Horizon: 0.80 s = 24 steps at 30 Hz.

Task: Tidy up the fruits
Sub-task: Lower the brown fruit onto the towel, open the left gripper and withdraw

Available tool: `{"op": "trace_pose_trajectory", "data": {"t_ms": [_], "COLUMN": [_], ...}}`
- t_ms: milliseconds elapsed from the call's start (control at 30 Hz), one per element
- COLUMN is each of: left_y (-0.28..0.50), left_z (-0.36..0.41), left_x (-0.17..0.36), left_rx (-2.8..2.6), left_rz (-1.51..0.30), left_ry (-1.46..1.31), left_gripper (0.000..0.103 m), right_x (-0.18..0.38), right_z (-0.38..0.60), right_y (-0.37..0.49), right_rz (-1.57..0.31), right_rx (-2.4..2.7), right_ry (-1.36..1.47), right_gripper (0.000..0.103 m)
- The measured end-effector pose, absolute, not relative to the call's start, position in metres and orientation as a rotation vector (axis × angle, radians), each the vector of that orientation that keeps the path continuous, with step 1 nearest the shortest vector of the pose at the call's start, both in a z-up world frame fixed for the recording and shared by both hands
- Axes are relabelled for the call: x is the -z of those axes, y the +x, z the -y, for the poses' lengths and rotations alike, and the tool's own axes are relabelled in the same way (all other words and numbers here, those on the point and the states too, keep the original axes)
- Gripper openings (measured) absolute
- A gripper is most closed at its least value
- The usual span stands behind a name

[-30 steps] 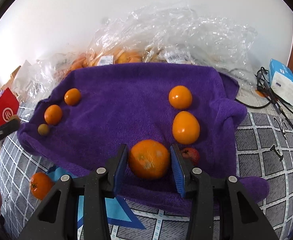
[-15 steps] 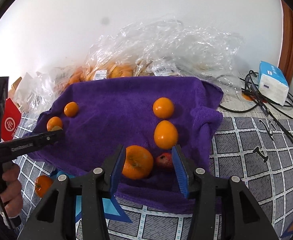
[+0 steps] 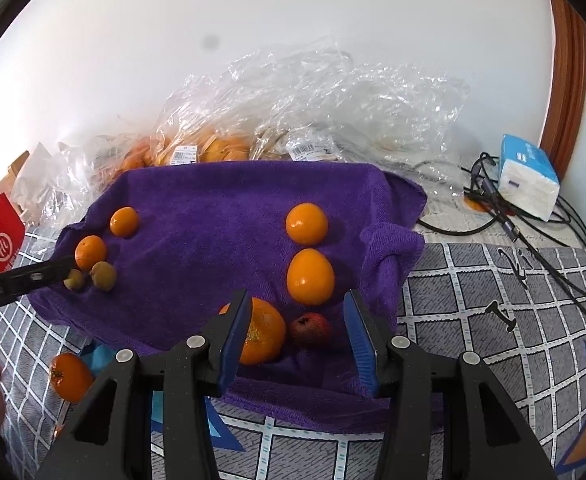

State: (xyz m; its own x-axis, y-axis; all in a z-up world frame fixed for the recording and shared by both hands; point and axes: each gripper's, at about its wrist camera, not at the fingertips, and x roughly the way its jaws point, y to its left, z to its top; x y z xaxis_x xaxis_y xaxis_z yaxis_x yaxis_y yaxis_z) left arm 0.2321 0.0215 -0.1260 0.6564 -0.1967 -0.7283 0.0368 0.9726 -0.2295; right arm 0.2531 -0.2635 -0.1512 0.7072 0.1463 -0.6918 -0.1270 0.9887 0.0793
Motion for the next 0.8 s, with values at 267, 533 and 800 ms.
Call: {"op": "trace_pose_trajectory", "data": {"t_ms": [267, 533, 800], "left_y": [0.173, 0.142, 0.125], "left_z": [-0.068, -0.087, -0.109], "left_x": [0.131, 0.158, 0.171], "left_rx": [0.061, 0.014, -0.018], "left_rz": [-0.799, -0.841, -0.863], "left_ry": [-0.188, -0.135, -0.147], "left_gripper": [0.034, 0.034, 0.044], "right_x": [0.128, 0.128, 0.152], "right_z": [0.255, 0.237, 0.194], "right_y": [0.227, 0.18, 0.138], "right_rz": [-0.705, -0.793, -0.841], "right_rx": [-0.118, -0.179, -0.276], "right_ry": [0.018, 0.064, 0.055], "right_gripper": [0.047, 0.053, 0.06]}}
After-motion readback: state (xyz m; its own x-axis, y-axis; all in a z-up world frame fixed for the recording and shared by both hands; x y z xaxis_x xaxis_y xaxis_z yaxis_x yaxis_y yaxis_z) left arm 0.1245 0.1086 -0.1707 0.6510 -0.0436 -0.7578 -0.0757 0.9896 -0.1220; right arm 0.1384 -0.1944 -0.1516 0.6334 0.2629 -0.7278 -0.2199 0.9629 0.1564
